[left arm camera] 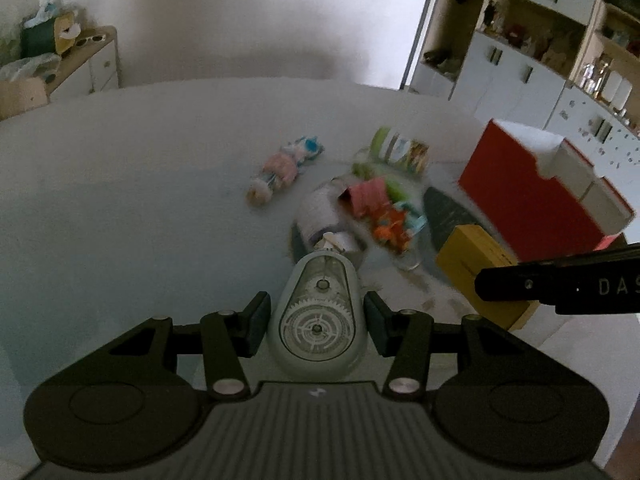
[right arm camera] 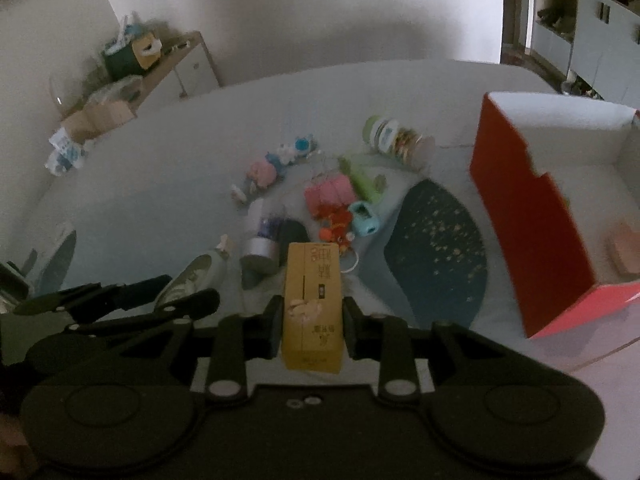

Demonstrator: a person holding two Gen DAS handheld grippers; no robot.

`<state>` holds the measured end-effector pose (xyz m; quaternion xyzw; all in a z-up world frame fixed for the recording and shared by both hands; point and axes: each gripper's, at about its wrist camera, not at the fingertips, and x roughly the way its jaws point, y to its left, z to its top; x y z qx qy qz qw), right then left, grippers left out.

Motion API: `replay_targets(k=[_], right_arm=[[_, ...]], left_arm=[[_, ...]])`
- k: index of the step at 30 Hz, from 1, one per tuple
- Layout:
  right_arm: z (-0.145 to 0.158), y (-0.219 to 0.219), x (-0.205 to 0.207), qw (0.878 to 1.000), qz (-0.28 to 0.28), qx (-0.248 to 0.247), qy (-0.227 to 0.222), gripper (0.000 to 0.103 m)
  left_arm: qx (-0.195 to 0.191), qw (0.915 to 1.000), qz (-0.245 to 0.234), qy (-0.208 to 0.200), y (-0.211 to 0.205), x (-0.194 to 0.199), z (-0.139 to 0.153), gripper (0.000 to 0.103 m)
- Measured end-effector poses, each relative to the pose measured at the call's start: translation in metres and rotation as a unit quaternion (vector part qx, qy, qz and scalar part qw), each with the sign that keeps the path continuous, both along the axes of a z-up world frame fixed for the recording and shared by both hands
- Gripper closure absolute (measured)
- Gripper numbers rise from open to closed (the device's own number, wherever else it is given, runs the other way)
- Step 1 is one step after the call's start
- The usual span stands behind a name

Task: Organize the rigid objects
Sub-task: 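Carry the tape roller and yellow box into the red box and release both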

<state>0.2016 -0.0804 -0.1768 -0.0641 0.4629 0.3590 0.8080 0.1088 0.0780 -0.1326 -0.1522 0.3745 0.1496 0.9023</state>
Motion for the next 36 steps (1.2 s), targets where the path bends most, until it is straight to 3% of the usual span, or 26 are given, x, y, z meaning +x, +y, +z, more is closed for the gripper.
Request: replay_targets(k=[19,36], right_arm=[[0.046,-0.072,0.030,0.997,-0.031,0.051,-0.045,0.074],[0.044,-0.157,0.093,0.994,-0.073,0.062,-0.054,0.074]], left_arm=[[0.025,0.9968,-0.058,-0.049,-0.056,0.032,0.078,0.053],[0.035,0.9925,-0.103,-0.055,-0.136,0.114,0.099,0.053]])
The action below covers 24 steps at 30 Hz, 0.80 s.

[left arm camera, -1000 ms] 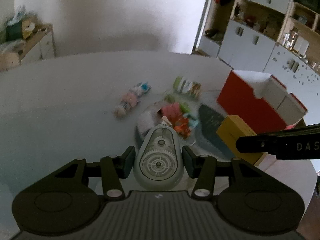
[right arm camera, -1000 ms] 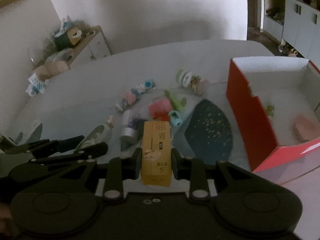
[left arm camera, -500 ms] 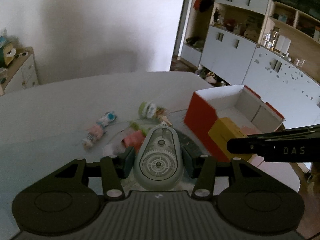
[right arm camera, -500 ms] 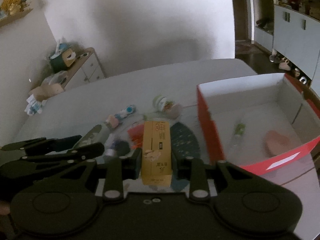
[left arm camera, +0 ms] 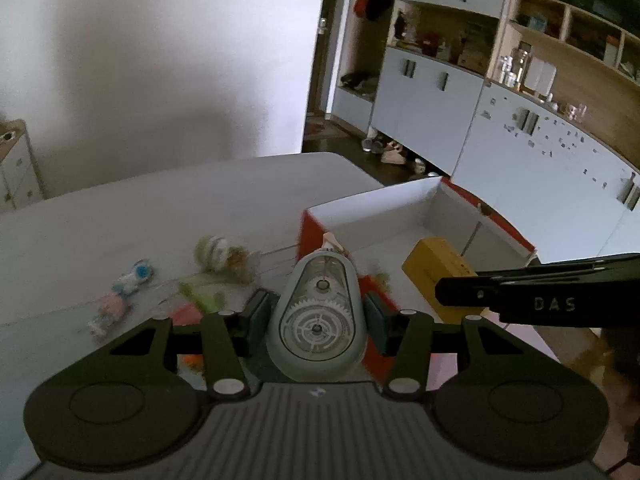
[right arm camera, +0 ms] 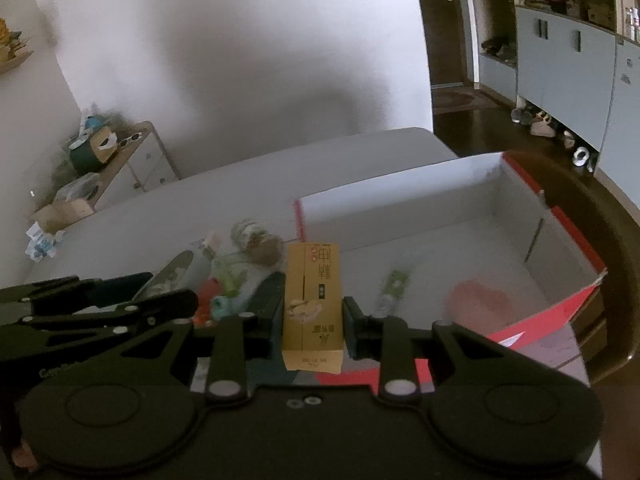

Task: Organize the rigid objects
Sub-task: 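Carry the tape roller and yellow box into the red box and release both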

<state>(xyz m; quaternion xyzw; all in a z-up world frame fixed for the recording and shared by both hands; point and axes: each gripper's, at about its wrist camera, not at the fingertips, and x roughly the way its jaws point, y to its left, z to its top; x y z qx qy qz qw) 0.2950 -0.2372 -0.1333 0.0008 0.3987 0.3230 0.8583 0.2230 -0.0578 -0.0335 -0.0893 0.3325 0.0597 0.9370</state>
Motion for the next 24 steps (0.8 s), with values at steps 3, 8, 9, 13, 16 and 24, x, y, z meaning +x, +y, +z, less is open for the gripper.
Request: replay_targets(k=[3,8,9,13,16,24], right_arm=[[-0.002,-0.013,0.012,1.000,-0.004,-0.001,-0.001,0.074],[-0.007,-0.034,0.035,1.000,-0.013,-0.002,0.002,0.074],[-0.008,-0.038,0.039,1.000,-0.014,-0.003,0.002,0.074],[-0.014,-0.050,0.052,1.000,-0.018,-0.009,0.003,0.074],[-0.019,-0.059,0.064,1.000,-0.022,-0.014,0.004,0.074],[-0.041,-0.074,0.095,0.999,-0.032,-0.037,0.010,0.075]], left_arm=[[0.003,1.0000,-0.008,0.002,-0.015,0.016,-0.001,0.053],[0.006,0.9998,-0.016,0.009,-0.036,0.041,-0.004,0.053],[0.007,0.9998,-0.018,0.010,-0.039,0.047,-0.005,0.053],[0.010,0.9996,-0.021,0.017,-0.052,0.071,-0.010,0.053],[0.015,0.9993,-0.026,0.021,-0.061,0.090,-0.013,0.053],[0.034,0.9980,-0.036,0.039,-0.080,0.137,-0.027,0.053]])
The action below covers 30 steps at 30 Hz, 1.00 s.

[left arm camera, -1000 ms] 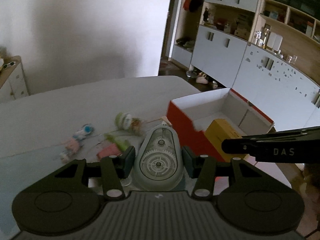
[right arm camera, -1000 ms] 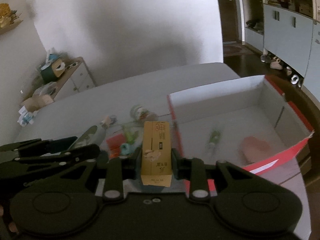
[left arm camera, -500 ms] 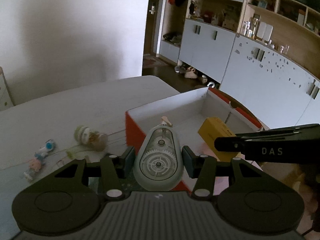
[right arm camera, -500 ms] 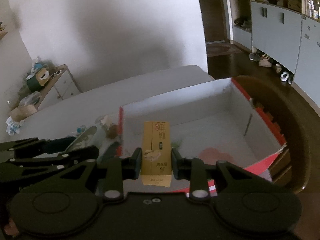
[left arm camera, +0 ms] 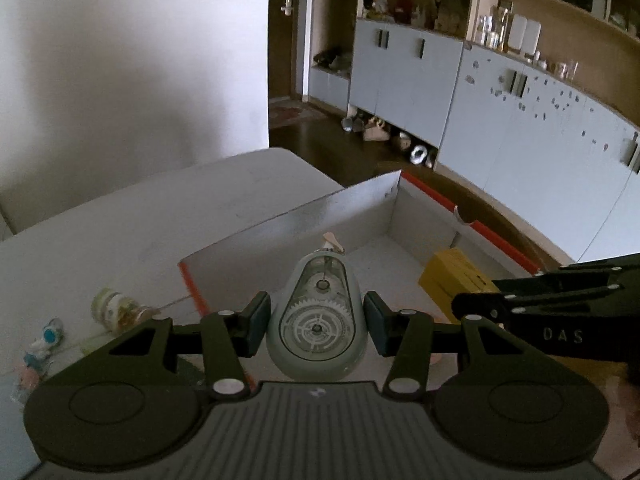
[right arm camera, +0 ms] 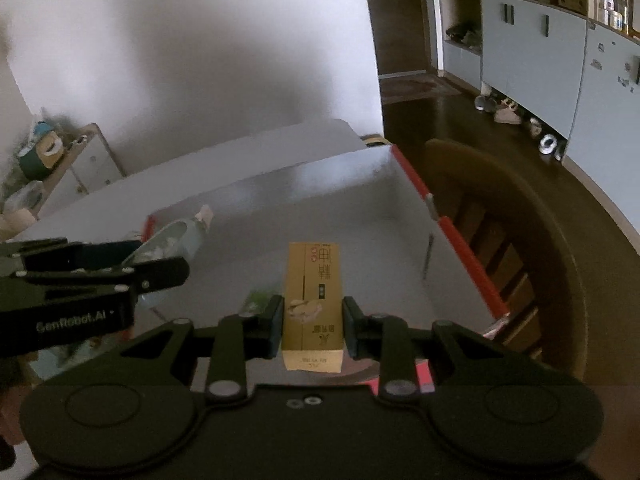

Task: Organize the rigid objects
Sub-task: 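Carry the tape roller and yellow box into the red box and release both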

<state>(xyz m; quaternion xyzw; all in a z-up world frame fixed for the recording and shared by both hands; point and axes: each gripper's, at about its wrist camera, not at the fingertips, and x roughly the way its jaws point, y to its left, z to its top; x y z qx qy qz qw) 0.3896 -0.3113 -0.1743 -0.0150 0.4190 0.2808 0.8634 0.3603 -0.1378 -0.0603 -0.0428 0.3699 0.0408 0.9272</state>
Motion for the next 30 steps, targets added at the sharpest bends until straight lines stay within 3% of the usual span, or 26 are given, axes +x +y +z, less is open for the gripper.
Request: replay_targets(k=[17,30], right_arm=[[-0.043,0.018,0.044,0.997,0.038,-0.062,0.014,0.075],[-0.056,0.038,0.053,0.993,0.060,-0.094,0.037,0.075]], left_arm=[[0.006,0.9955,-0.033,0.089,-0.022,0.104,-0.051,0.053],[0.000,0.9874,-0.026,0.156,-0.020,0.141,-0.082,0.053]])
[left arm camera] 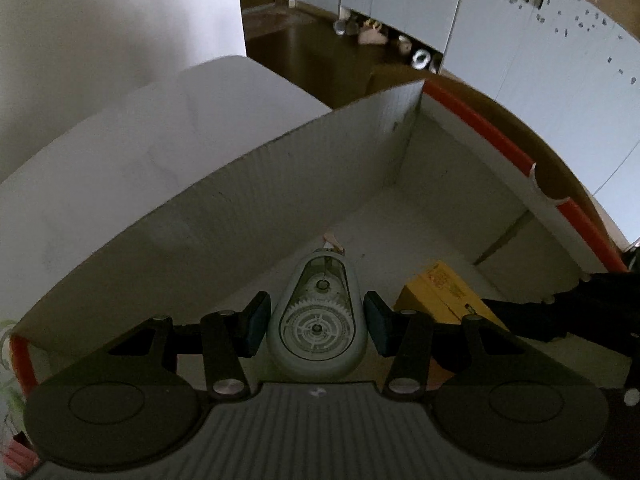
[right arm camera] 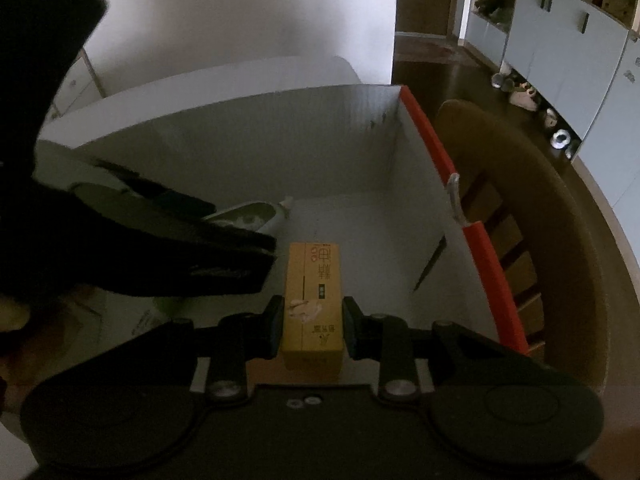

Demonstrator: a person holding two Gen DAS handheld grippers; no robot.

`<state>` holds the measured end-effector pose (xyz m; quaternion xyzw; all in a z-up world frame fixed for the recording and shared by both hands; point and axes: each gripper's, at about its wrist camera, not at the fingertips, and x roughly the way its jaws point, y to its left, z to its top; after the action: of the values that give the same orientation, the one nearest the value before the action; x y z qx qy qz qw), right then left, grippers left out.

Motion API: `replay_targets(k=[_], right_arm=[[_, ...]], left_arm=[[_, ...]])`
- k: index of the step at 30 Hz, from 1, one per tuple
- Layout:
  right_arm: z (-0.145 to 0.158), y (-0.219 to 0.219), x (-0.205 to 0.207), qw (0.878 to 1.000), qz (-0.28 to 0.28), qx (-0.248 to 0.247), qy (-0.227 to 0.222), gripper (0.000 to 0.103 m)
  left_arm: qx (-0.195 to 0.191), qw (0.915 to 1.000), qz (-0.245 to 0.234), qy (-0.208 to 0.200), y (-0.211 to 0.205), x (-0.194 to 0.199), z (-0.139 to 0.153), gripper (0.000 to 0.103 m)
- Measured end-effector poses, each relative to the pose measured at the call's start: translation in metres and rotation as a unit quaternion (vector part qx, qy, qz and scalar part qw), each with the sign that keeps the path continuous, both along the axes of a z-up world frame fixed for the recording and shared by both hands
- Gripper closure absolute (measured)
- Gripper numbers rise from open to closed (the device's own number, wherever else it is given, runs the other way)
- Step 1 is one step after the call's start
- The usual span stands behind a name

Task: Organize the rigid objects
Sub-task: 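Carry the tape roller and yellow box into the red box and release both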

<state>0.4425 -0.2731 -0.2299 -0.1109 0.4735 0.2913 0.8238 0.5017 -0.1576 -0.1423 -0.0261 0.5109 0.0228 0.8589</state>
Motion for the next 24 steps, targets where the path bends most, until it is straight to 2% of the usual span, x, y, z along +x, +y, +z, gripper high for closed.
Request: replay_targets(k=[7,19,23,24], right_arm=[[0.001,0.002,-0.002,1.000,0.004,-0.001,0.011,0.074],[0.006,-0.005,0.007,1.000,-0.008,0.006,0.015,0.070],[0.007,-0.008,0.008,1.000,-0.009,0.008,0.018,0.064],[0.008,-0.008,0.008,1.000,-0.009,0.008,0.017,0.062]], left_arm=[[-0.009,0.9995,0.004,0.028,0.001,0.010,-0.008,0.053],[-0.003,0.9993,0.004,0.036,0.000,0.012,-0.005,0.052],[0.001,0.9993,0.010,0.036,-0.003,0.016,-0.008,0.052],[0.001,0.9993,0.011,0.035,-0.004,0.015,-0.007,0.049]])
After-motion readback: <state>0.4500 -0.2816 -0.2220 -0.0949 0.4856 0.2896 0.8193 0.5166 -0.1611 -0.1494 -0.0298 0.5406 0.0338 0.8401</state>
